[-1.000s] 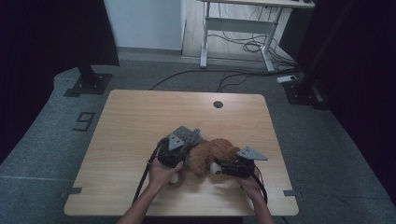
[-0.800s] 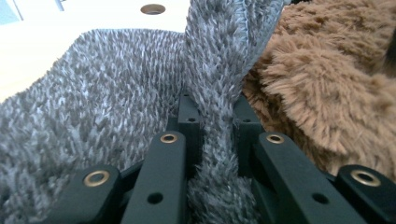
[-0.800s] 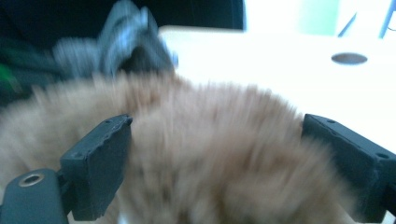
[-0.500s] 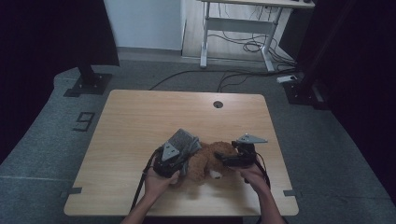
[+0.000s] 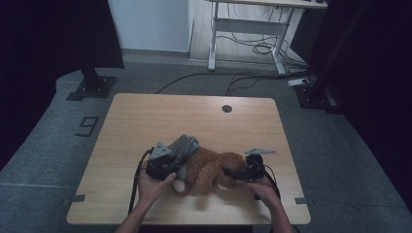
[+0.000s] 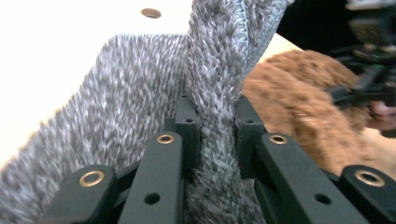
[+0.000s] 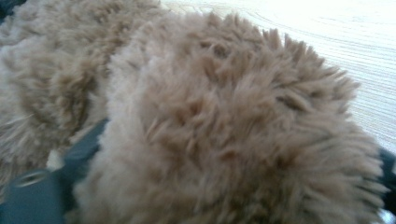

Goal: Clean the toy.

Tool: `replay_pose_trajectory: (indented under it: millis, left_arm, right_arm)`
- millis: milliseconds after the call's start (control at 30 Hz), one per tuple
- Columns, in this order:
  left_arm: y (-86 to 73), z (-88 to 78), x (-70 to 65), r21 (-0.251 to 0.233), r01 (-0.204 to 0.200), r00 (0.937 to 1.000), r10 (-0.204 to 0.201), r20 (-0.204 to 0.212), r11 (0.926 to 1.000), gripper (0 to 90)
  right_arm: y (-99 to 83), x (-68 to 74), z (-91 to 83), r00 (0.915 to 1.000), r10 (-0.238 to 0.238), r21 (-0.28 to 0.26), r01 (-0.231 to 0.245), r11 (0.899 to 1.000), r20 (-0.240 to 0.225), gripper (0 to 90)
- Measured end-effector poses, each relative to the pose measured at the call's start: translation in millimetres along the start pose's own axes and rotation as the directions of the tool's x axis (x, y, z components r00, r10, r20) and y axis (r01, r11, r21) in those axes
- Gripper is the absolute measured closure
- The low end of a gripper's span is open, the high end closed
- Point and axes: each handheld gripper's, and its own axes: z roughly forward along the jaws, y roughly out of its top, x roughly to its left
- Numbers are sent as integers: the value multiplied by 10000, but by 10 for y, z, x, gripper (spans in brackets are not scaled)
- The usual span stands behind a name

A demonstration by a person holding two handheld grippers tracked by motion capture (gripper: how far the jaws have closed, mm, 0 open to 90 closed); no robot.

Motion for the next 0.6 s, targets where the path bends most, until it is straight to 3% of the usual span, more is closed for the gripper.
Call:
replay_pose_trajectory:
  millis: [133, 267, 367, 433, 500, 600]
  left_arm:
    - [-41, -46, 215, 207, 429, 9977, -418, -525, 9989, 756]
    - [-114, -49, 390, 460, 1075, 9931, -1051, -518, 9931, 751]
    - [-165, -10, 420, 823, 1313, 9912, -1296, -255, 9879, 753]
    - [-192, 41, 399, 1051, 1494, 9881, -1524, 209, 9832, 755]
    - [-198, 88, 354, 1076, 1590, 9848, -1654, 531, 9814, 757]
    - [-169, 117, 309, 1041, 1621, 9832, -1696, 676, 9813, 763]
  right_arm:
    - [-13, 12, -33, 9998, -176, -145, 174, 9997, -124, 290]
    - [-54, 39, -63, 9984, -487, -479, 473, 9977, -292, 366]
    - [-73, 53, -69, 9983, -489, -690, 466, 9965, -320, 378]
    - [-79, 68, -69, 9975, -622, -792, 595, 9951, -322, 392]
    - [-79, 106, -63, 9953, -897, -891, 862, 9923, -364, 412]
    - [-80, 153, -59, 9915, -1264, -1048, 1226, 9869, -301, 443]
